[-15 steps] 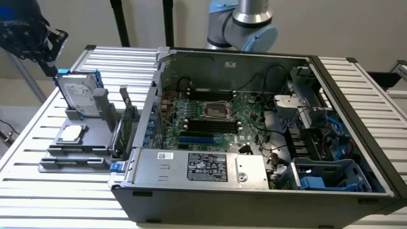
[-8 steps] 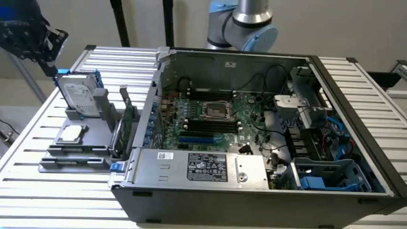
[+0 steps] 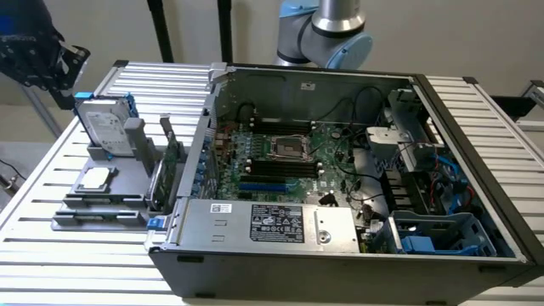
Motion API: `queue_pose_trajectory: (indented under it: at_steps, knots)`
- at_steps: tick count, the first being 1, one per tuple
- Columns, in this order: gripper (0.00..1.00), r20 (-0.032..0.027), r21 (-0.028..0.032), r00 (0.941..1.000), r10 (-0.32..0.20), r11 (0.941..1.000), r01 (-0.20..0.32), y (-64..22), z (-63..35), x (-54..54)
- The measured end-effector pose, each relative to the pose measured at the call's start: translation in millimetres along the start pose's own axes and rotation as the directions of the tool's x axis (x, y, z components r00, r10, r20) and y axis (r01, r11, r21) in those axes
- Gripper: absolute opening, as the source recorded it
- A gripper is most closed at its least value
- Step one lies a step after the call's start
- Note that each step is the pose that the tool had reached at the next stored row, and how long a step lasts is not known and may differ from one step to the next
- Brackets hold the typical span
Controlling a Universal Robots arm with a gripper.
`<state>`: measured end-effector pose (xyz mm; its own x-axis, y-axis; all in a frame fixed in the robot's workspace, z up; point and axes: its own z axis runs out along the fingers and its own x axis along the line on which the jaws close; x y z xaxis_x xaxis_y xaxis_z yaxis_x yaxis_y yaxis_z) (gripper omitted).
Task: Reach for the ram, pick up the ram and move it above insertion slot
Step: 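Reach for the ram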
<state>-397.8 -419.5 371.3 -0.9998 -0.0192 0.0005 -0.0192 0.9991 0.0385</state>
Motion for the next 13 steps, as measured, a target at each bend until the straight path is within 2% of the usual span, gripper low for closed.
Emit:
queue_pose_trajectory:
  at_steps: [13]
  knots:
    - [0.11, 0.0, 0.0, 1.0, 0.0, 1.0, 0.0, -47.0, 4.8, -19.4]
